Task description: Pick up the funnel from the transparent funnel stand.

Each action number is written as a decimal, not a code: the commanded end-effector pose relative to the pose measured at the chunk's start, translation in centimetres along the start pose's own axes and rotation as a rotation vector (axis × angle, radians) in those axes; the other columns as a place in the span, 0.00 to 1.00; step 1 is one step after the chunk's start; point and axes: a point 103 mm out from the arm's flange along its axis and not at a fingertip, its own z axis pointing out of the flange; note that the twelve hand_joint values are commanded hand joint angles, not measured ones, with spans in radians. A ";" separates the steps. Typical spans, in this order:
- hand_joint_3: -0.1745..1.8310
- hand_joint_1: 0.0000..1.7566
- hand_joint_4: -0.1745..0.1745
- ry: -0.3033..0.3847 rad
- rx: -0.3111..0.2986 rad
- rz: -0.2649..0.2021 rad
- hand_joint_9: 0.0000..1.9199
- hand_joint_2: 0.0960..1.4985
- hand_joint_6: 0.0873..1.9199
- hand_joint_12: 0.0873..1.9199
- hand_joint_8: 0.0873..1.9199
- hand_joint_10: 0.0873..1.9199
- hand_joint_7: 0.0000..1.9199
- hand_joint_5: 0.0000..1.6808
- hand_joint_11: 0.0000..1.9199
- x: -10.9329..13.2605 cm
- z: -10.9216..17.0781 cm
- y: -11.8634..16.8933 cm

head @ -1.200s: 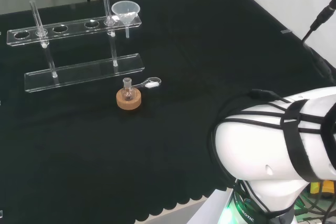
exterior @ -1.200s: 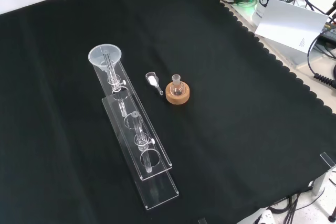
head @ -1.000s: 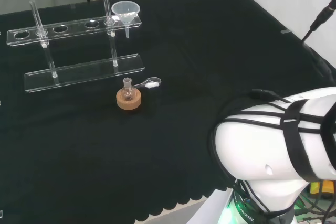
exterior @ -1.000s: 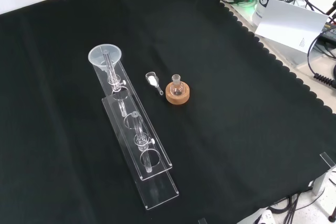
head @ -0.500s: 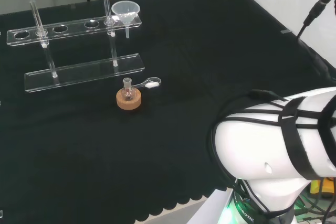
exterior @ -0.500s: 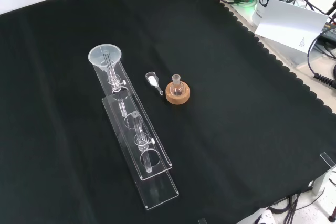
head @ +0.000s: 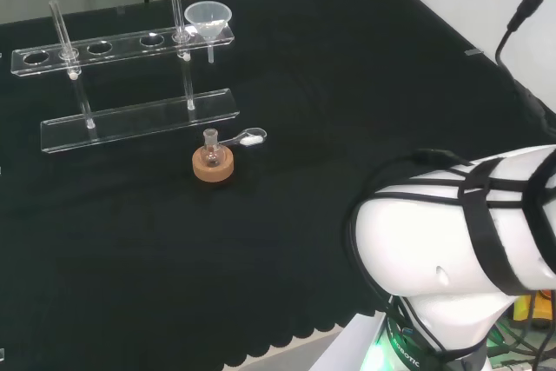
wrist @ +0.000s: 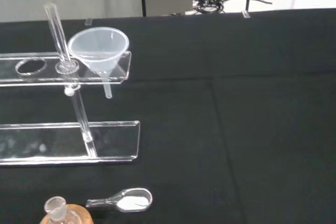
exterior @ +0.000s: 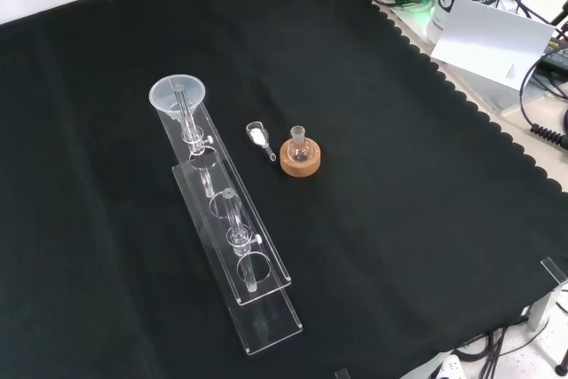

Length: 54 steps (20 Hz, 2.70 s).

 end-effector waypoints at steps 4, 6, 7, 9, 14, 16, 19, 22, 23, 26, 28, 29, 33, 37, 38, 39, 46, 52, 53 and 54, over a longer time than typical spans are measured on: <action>0.27 0.02 0.49 -0.026 0.041 -0.037 0.01 0.76 0.00 0.66 0.01 0.28 0.00 0.06 0.00 -2.0 2.6 7.6; 0.25 0.07 0.48 -0.043 0.042 -0.051 0.01 0.73 0.00 0.66 0.01 0.29 0.00 0.06 0.00 -2.1 2.8 9.5; 0.25 0.11 0.47 -0.054 0.046 -0.064 0.02 0.71 0.00 0.66 0.01 0.29 0.01 0.06 0.00 -2.0 3.1 10.5; 0.23 0.17 0.45 -0.067 0.063 -0.085 0.03 0.67 0.00 0.67 0.02 0.30 0.02 0.07 0.00 -1.8 3.7 12.4; 0.22 0.25 0.42 -0.073 0.099 -0.129 0.04 0.62 0.00 0.68 0.04 0.31 0.03 0.08 0.00 -0.5 5.5 16.4; 0.21 0.26 0.42 -0.079 0.120 -0.140 0.04 0.61 0.00 0.69 0.04 0.32 0.03 0.08 0.00 -0.1 6.0 17.6; 0.22 0.27 0.42 -0.077 0.153 -0.157 0.04 0.60 0.00 0.69 0.06 0.32 0.03 0.08 0.00 0.3 6.7 18.8; 0.22 0.27 0.42 -0.071 0.166 -0.177 0.04 0.58 0.00 0.68 0.08 0.32 0.02 0.08 0.00 1.0 7.5 19.8; 0.21 0.27 0.42 -0.078 0.175 -0.188 0.04 0.57 0.00 0.68 0.09 0.32 0.02 0.08 0.00 1.4 8.0 20.0; 0.22 0.28 0.41 -0.096 0.214 -0.217 0.05 0.54 0.00 0.68 0.14 0.33 0.00 0.09 0.00 2.2 9.3 20.6; 0.22 0.29 0.40 -0.089 0.236 -0.240 0.05 0.52 0.00 0.68 0.16 0.33 0.00 0.08 0.00 2.4 10.0 21.0; 0.21 0.29 0.39 -0.090 0.241 -0.250 0.05 0.51 0.00 0.69 0.16 0.34 0.00 0.08 0.00 2.7 10.2 21.2; 0.21 0.30 0.36 -0.103 0.280 -0.281 0.06 0.49 0.00 0.72 0.17 0.35 0.00 0.06 0.00 4.0 11.0 22.1; 0.21 0.30 0.36 -0.108 0.345 -0.287 0.07 0.48 0.00 0.73 0.17 0.36 0.00 0.05 0.01 5.0 12.2 23.0; 0.21 0.30 0.36 -0.111 0.354 -0.292 0.07 0.48 0.00 0.74 0.17 0.36 0.00 0.05 0.01 5.4 12.6 23.2; 0.21 0.30 0.36 -0.112 0.363 -0.297 0.07 0.48 0.00 0.74 0.17 0.36 0.00 0.05 0.01 5.7 12.9 23.5; 0.21 0.30 0.38 -0.112 0.404 -0.335 0.05 0.47 0.00 0.73 0.13 0.37 0.00 0.02 0.02 6.7 14.5 24.4; 0.20 0.30 0.41 -0.122 0.411 -0.364 0.03 0.45 0.00 0.73 0.07 0.38 0.00 0.00 0.02 7.4 15.4 24.6; 0.20 0.30 0.41 -0.126 0.407 -0.368 0.03 0.44 0.00 0.74 0.07 0.38 0.00 0.00 0.02 7.6 15.4 24.6; 0.20 0.30 0.40 -0.129 0.401 -0.372 0.02 0.44 0.00 0.74 0.08 0.39 0.00 0.00 0.02 7.7 15.5 24.6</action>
